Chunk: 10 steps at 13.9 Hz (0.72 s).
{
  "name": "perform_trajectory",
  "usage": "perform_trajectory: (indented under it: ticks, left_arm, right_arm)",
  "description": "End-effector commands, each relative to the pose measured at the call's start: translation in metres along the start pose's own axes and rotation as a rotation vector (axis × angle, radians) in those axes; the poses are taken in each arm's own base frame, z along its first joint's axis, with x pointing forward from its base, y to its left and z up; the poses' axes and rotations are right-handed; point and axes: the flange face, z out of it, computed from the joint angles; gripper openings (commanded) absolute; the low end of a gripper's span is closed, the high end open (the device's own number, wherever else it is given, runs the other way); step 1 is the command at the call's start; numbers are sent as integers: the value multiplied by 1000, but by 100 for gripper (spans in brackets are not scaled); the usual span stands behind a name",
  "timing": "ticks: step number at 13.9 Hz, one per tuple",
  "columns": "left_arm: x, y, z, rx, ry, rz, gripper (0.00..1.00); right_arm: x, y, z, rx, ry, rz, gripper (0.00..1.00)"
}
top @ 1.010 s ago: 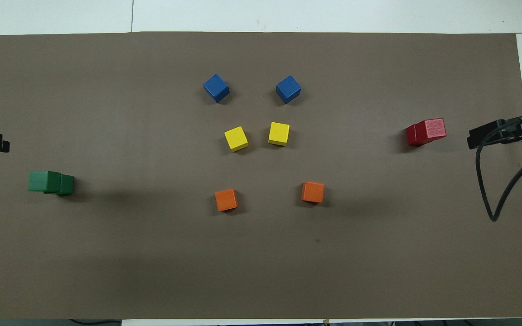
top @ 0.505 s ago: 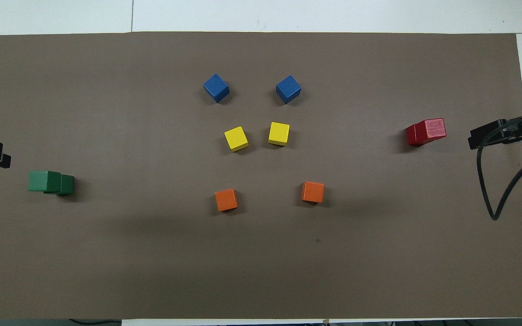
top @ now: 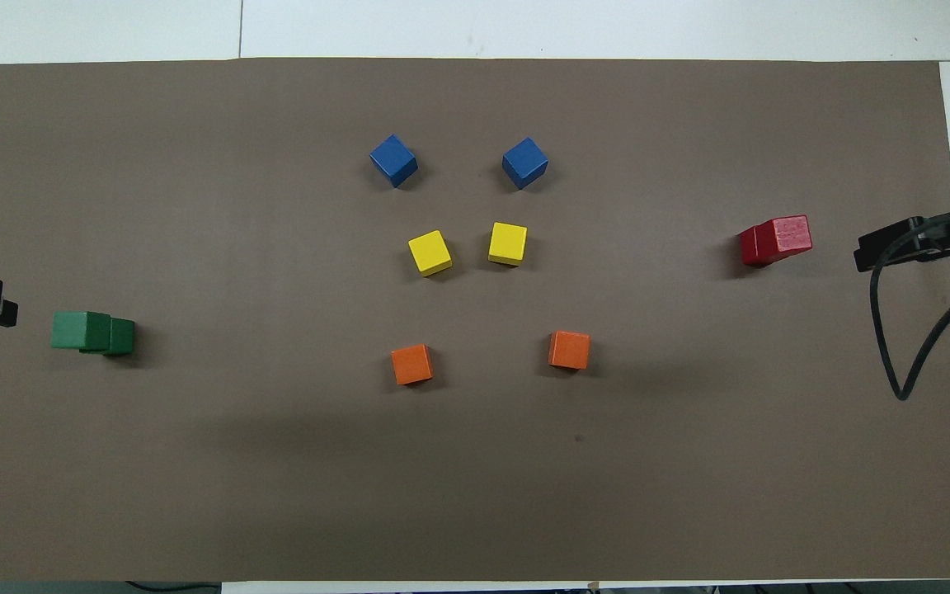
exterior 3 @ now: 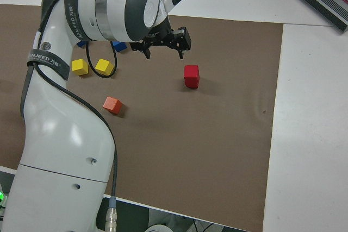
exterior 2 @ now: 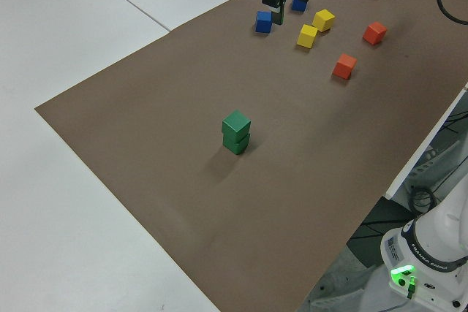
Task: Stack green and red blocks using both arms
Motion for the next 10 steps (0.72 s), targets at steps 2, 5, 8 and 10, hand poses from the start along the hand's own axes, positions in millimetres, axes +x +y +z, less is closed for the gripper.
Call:
perform_trajectory:
  ticks: [2, 5, 8, 10]
  left_arm:
    - [-2, 3, -8, 17, 108, -2, 100]
    - [-2, 3, -9, 17, 113, -2, 100]
    - [0, 0, -8, 17, 113, -5, 100]
    - [0, -1, -8, 16, 113, -5, 100]
  right_arm:
    - [2, 2, 2, 6, 2, 17, 100]
    - [2, 3, 1, 6, 6, 18, 100]
    - [2, 2, 0, 5, 9, 17, 100]
    - [2, 2, 0, 5, 9, 17, 100]
